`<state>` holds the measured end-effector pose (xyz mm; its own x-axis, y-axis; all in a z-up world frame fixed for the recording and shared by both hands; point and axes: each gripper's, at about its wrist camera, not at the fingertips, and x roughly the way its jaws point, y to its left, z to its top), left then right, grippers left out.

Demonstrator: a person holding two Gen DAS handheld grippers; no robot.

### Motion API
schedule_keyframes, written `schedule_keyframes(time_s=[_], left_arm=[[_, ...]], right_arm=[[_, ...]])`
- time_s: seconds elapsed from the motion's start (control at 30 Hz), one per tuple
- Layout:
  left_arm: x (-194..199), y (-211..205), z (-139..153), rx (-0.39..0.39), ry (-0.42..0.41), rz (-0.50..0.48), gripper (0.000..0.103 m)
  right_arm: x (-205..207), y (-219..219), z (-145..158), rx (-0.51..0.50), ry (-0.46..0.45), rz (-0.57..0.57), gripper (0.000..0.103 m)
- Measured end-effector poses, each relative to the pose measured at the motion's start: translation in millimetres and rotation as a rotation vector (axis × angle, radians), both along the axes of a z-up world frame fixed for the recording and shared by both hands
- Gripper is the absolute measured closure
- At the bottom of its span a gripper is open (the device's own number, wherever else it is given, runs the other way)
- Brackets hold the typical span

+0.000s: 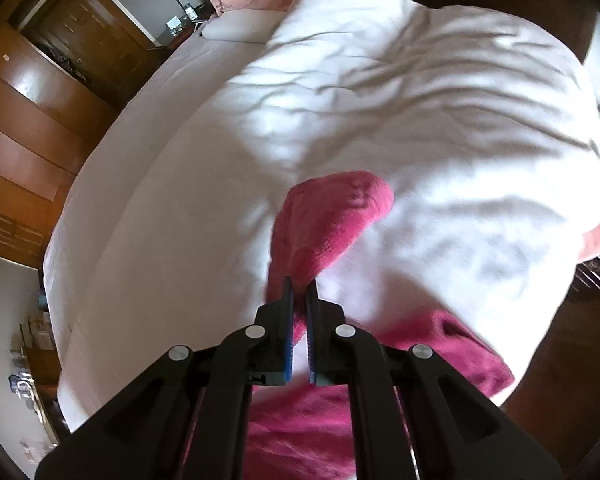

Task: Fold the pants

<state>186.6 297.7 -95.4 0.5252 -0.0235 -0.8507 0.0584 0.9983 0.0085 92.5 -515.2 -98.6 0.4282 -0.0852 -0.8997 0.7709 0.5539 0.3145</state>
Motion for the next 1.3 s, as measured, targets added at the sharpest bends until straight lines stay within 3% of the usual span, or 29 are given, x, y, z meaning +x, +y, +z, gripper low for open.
schedule_keyframes(time_s=[0.27,0.57,0.73,0.77,0.87,0.9,0.97,1.1,1.13,1.17,1.2,1.3], left_arm=[[-74,-14,-28,0.096,0.072,-0.006,0.09],[-116,-48,-110,0.318,0.201,-0.093,0.09],[-121,-53,-150,0.418,0.267,-0.08,0.089],[-123,-52,-158,0.438,0.285,-0.074,0.088],[-128,-54,-170,0.458,0.31,-0.051,0.088],[-126,-54,-171,0.46,0.313,-0.044,0.088],[-124,-55,-172,0.472,0.315,-0.031,0.088],[-118,-60,-169,0.503,0.318,-0.017,0.089],[-116,-59,-168,0.505,0.319,-0.01,0.089],[-113,-58,-166,0.505,0.32,-0.001,0.09],[-110,-57,-163,0.504,0.317,0.01,0.09],[-108,-57,-156,0.517,0.306,0.027,0.09]], right_arm=[[-90,3,-21,0.008,-0.002,0.033,0.098],[-150,7,-88,0.101,0.034,0.08,0.098],[-159,5,-115,0.146,-0.015,0.128,0.097],[-159,2,-117,0.159,-0.031,0.127,0.093],[-163,-8,-124,0.201,-0.091,0.107,0.061],[-164,-10,-125,0.212,-0.113,0.101,0.055],[-163,-18,-130,0.253,-0.167,0.073,0.051],[-155,-34,-143,0.317,-0.225,0.012,0.053],[-153,-38,-145,0.315,-0.215,0.002,0.059],[-150,-40,-144,0.311,-0.207,0.0,0.081],[-149,-40,-140,0.302,-0.197,0.005,0.09],[-151,-35,-108,0.225,-0.209,0.057,0.092]])
